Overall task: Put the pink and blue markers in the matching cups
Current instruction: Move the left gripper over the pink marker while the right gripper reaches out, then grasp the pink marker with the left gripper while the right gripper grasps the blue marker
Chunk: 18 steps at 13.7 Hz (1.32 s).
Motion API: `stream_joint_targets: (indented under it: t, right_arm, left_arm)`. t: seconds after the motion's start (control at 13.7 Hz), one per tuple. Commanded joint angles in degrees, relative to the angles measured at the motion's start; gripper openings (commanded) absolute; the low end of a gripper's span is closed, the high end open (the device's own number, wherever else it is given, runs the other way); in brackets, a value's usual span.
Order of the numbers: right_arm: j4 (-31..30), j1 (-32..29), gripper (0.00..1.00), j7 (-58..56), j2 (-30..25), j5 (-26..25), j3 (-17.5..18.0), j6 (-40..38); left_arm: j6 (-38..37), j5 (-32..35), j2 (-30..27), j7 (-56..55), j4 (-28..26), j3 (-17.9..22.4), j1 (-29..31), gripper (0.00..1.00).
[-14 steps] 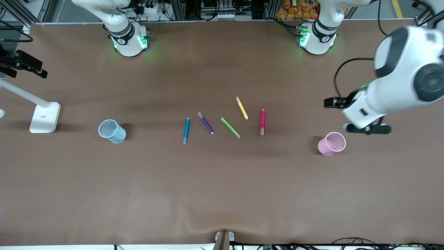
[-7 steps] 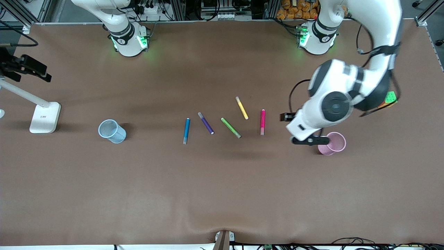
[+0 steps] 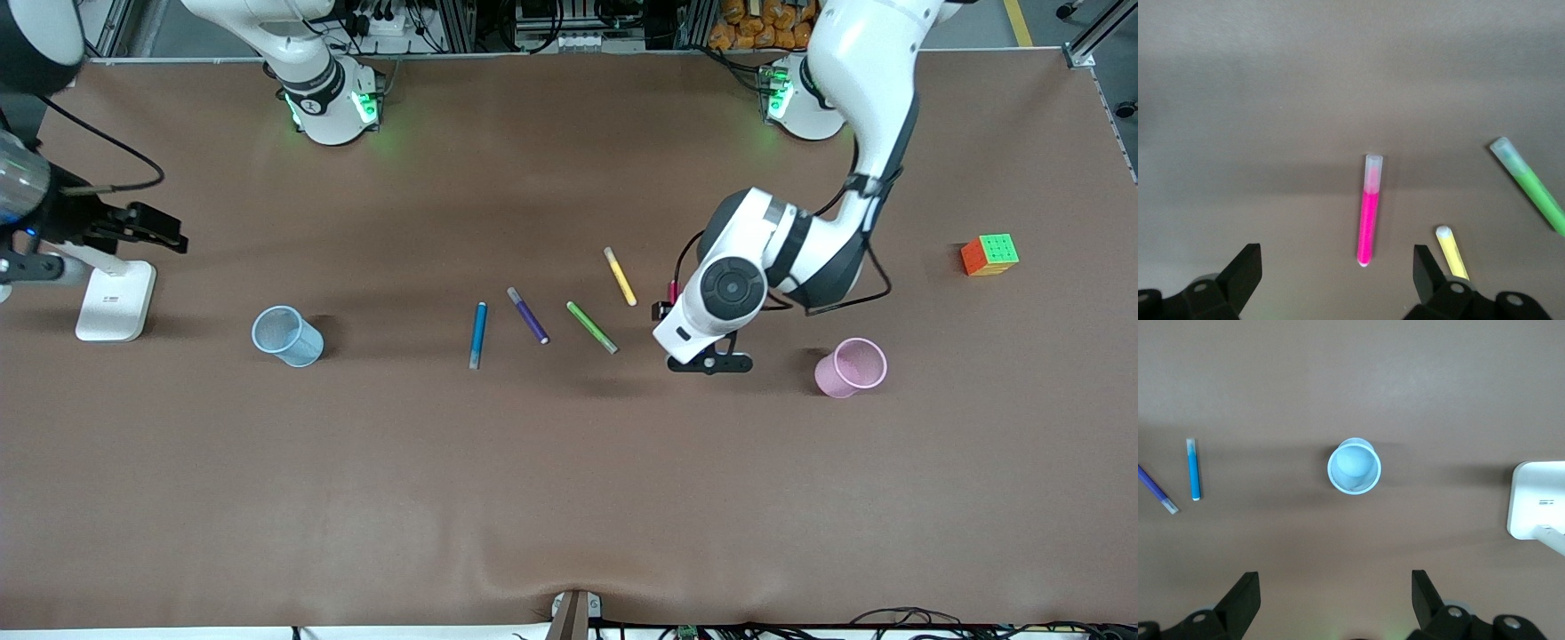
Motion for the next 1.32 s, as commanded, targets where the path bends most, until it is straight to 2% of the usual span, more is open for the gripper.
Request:
stream_joint_targets:
  t: [0.0,0.29,0.59,0.73,1.02,1.17,1.24]
  right_arm:
    - [-2.76,5.31,1.00,0.78,0.82,0.85,-0.25,2.74]
    - [-2.41,7.71,1.00,2.19,4.52,4.80,-0.33,5.38]
    - [-1.80,10.78,1.00,5.59,8.21,6.12,-0.25,10.03]
    - [0.13,13.23,1.00,7.99,11.36,6.04,-0.33,12.14]
    - [4.35,16.76,1.00,8.86,18.92,6.21,-0.33,16.62]
    - [5.24,18.77,1.00,12.90,22.00,6.04,-0.33,19.69]
    - [5.50,20.09,1.00,13.52,23.41,5.86,-0.33,22.06]
  left_arm:
    - [2.79,-0.22,2.36,-0.58,-1.10,0.34,-0.65,0.96]
    - [4.81,-0.48,5.18,-0.49,-0.83,0.25,-0.91,0.80]
    - [7.89,-2.06,7.64,-0.32,-0.48,0.25,-1.26,0.63]
    - [7.80,-2.15,7.73,-0.32,-0.39,0.16,-1.52,0.57]
    - [7.89,-1.89,8.61,0.21,-0.22,0.25,-1.88,0.31]
    - [7.89,-1.36,8.87,0.65,0.48,0.25,-1.96,0.03]
    - [7.89,-1.36,8.79,0.65,0.84,0.25,-2.14,0.00]
